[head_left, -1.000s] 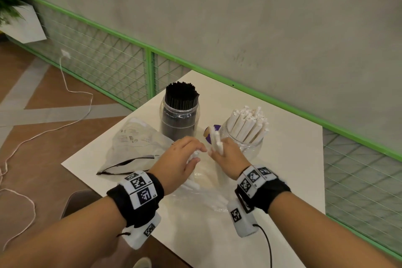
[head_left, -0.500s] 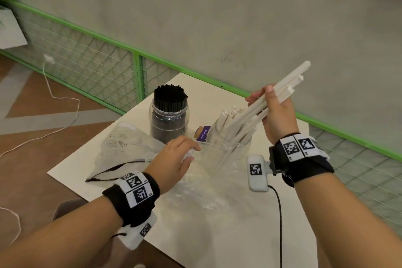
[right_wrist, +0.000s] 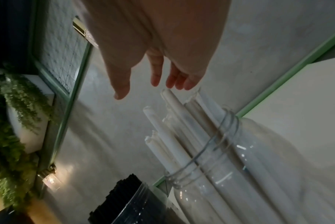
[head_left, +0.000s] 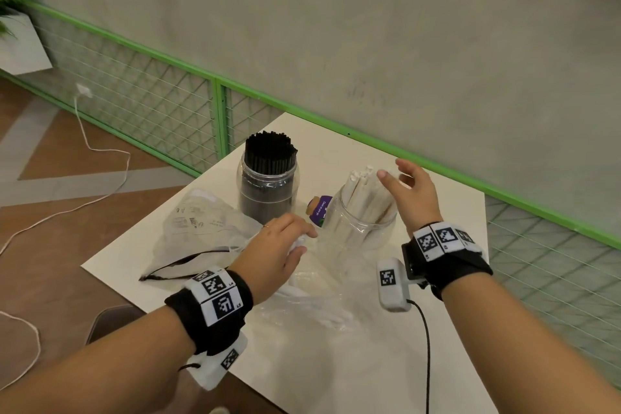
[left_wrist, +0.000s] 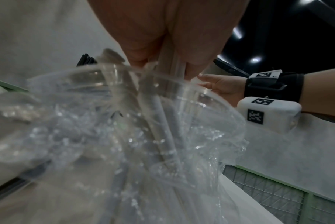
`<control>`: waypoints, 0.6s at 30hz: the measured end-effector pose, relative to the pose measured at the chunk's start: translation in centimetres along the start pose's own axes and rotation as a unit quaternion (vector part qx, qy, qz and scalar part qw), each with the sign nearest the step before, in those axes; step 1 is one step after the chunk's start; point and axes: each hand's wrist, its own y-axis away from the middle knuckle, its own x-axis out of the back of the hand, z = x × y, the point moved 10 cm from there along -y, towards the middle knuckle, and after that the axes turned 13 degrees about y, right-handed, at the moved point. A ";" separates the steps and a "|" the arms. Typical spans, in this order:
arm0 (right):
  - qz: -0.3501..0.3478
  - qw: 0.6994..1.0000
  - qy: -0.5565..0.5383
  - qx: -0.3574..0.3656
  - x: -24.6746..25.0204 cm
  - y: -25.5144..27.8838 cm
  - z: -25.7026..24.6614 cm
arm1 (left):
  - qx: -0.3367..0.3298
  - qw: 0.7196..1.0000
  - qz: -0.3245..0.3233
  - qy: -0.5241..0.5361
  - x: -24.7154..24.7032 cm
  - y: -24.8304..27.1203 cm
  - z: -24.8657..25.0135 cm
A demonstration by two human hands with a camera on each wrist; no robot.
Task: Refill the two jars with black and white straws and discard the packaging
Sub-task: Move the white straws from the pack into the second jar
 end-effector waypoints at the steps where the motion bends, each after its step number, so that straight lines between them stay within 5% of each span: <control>1: 0.005 1.000 0.007 0.000 0.2 0.2 0.2 | 0.001 1.000 0.001 0.000 0.0 0.0 0.0; 4: 0.032 0.998 0.051 0.028 1.0 0.2 -0.1 | 0.004 1.000 0.002 0.002 0.0 -0.1 -0.2; 8: 0.021 0.982 0.091 0.162 0.1 2.7 -5.4 | -0.008 1.000 0.005 0.008 0.1 -0.1 -0.3; 10: -0.114 0.973 0.072 0.187 -3.5 5.7 -6.7 | -0.020 0.999 0.003 0.029 0.2 -0.2 -0.3; 12: -0.289 0.933 0.102 0.189 -8.3 10.0 -6.0 | -0.031 0.997 0.006 0.071 0.4 -0.2 -0.2; 14: -0.373 0.900 0.125 0.190 -11.6 13.4 -4.3 | -0.030 0.991 0.020 0.130 0.8 -0.2 -0.2; 18: -0.291 0.945 0.060 0.136 -13.5 14.5 -2.4 | 0.037 0.971 0.031 0.232 0.8 0.0 -0.7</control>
